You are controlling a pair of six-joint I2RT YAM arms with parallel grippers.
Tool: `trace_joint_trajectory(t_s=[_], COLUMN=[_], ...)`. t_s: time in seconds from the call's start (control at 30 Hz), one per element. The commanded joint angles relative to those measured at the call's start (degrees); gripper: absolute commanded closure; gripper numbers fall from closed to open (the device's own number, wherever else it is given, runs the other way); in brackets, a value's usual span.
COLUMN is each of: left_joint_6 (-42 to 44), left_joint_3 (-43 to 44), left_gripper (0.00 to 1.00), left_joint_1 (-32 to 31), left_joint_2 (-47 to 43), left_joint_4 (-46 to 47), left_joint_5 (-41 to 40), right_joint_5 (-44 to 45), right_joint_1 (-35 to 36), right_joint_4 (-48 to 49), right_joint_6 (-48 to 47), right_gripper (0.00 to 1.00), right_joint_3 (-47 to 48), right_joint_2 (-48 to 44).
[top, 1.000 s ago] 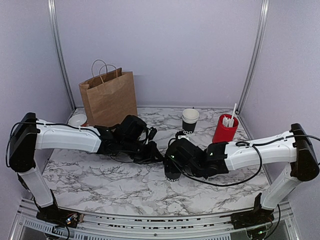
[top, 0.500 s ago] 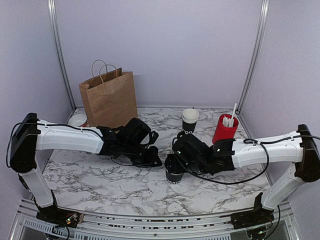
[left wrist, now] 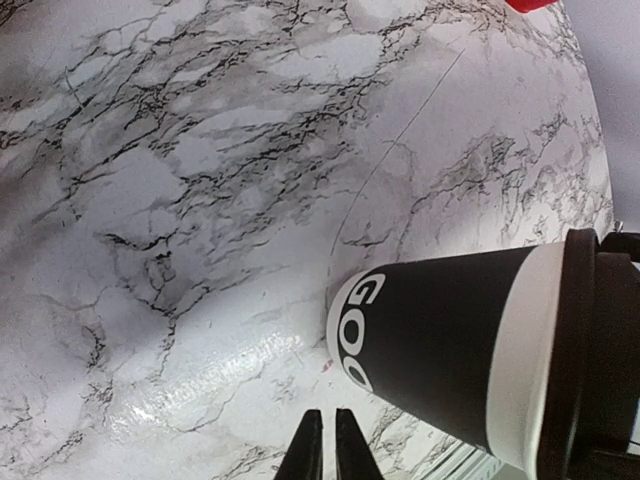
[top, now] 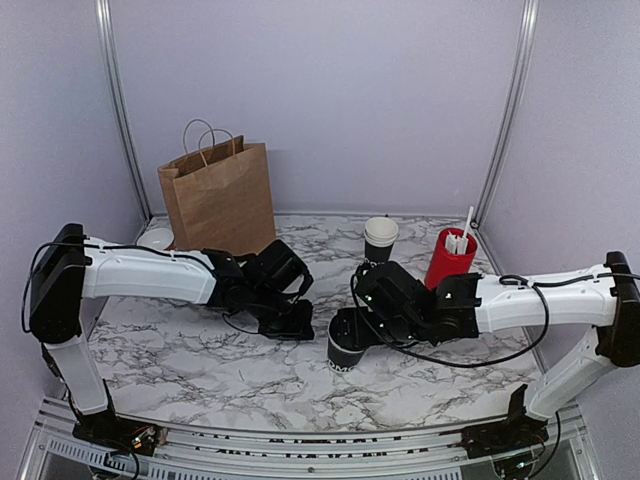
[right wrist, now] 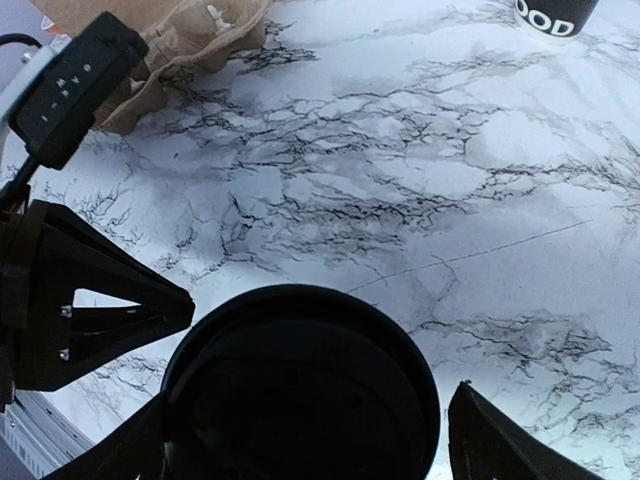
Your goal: Pack the takeout coffee
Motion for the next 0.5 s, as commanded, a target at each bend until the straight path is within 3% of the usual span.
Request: trace_joint_trajectory(t_s=[0.0,0.47], left_joint_6=[1.1,1.6], left_joint_3=[1.3,-1.1], left_gripper=[0.93,0.93], left_joint_1=[0.2,0.5], left_joint_2=[-2.1,-5.2], left_joint_4=[-2.1,-2.0], left_joint_5=[-0.8,-1.4], right_joint_5=[1.4,9.5], right_joint_1=[-0.2,3.5], right_joint_4=[-1.4,-11.3], right_joint_6=[-1.3,-1.9], right_gripper=[0.11,0.11], right_joint_3=[1.3,10.0], right_joint_2=[3.2,6.5])
